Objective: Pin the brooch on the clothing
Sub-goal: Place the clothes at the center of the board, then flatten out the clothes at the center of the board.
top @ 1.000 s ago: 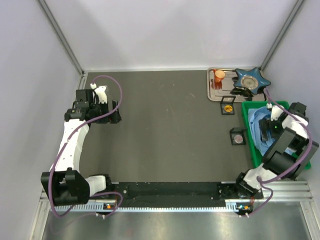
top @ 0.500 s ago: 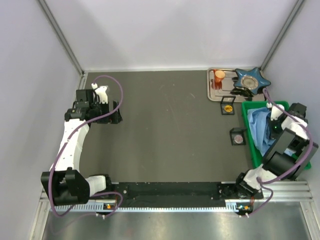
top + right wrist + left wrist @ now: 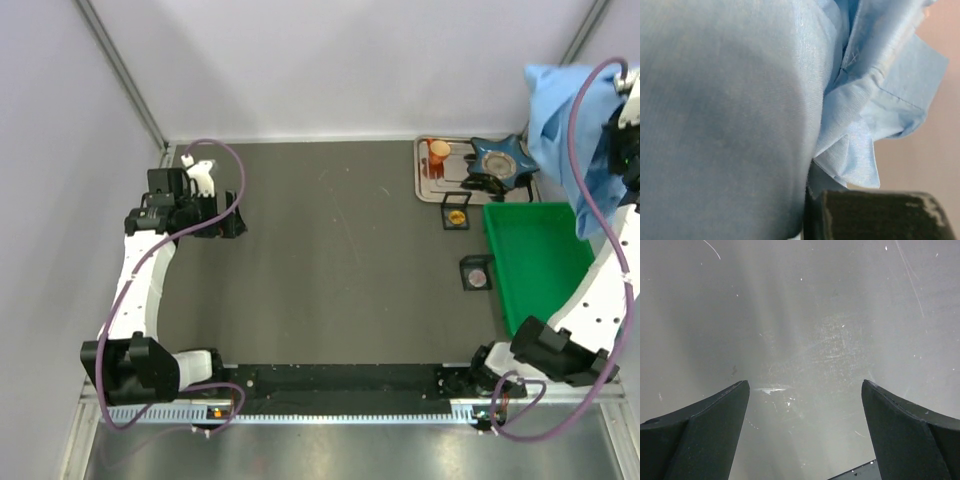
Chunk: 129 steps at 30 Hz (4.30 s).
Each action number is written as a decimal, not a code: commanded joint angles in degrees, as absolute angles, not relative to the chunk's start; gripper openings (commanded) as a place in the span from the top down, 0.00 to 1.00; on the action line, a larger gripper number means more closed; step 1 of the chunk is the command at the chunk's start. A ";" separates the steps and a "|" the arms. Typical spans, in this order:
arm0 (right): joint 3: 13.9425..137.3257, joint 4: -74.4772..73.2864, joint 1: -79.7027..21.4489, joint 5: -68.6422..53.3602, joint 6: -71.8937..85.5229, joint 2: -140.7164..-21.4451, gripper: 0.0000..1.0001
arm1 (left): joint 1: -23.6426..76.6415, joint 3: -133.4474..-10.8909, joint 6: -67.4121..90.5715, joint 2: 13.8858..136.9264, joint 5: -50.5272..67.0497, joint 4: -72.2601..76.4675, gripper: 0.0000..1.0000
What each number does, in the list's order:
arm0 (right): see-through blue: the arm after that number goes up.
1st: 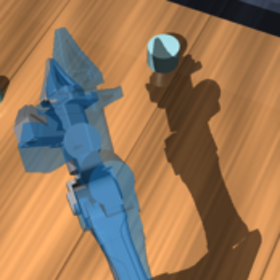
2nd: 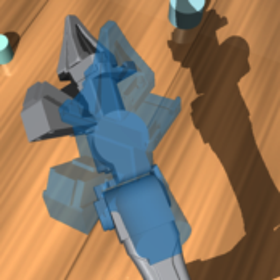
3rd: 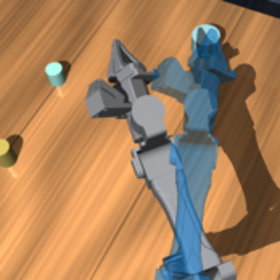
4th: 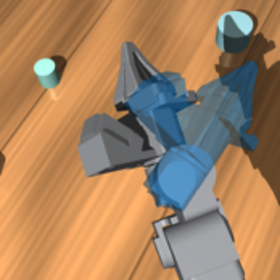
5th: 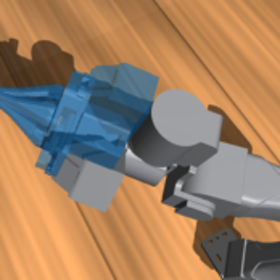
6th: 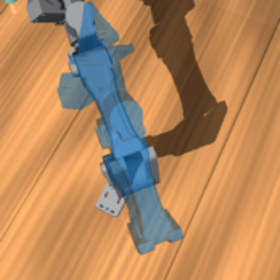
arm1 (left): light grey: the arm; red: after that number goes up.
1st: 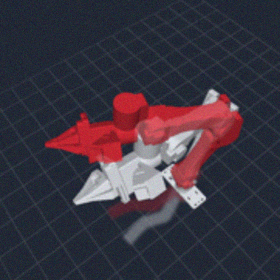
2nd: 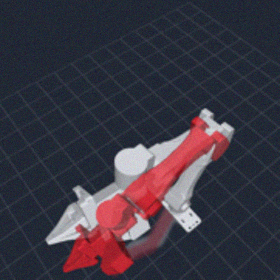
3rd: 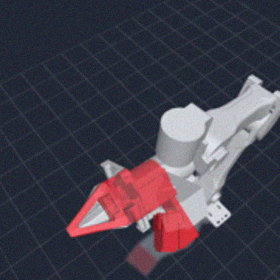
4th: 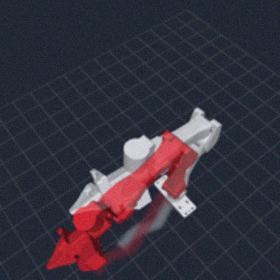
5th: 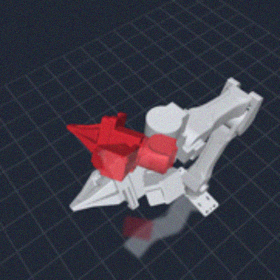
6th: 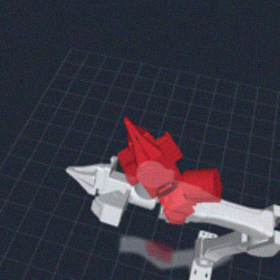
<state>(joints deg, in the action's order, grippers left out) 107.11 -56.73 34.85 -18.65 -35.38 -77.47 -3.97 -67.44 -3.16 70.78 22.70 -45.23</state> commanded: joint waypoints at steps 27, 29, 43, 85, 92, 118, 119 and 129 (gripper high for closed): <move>97.13 -56.34 -49.67 -9.83 -43.09 -93.79 0.06 | -26.99 -74.45 -18.70 72.87 48.87 -55.90 0.02; 93.36 -56.25 -42.92 -14.92 -37.91 -89.58 0.05 | -24.62 -73.48 -24.92 72.69 48.87 -55.99 0.01; 67.77 -60.47 -17.49 -32.51 -31.11 -72.69 0.06 | 20.53 -66.80 -42.44 80.92 39.56 -42.63 0.16; 103.53 -37.44 -28.48 -13.88 -18.46 -98.17 1.00 | 34.77 -64.07 -53.45 52.29 49.49 -61.63 0.87; 105.21 -37.27 -28.56 -15.55 -18.02 -97.56 1.00 | 72.64 -64.77 -44.21 63.88 27.47 -47.83 0.85; 105.29 -36.48 -33.40 -14.77 -16.35 -94.31 1.00 | 17.05 -53.80 -10.29 57.57 44.38 -16.45 0.15; 105.29 -36.47 -33.49 -14.33 -16.35 -94.22 1.00 | 17.31 -52.48 -9.24 57.83 44.82 -14.52 0.16; 106.70 -36.30 -34.54 -12.83 -15.47 -94.57 1.00 | 21.35 -47.20 -2.02 60.99 42.19 -3.79 0.18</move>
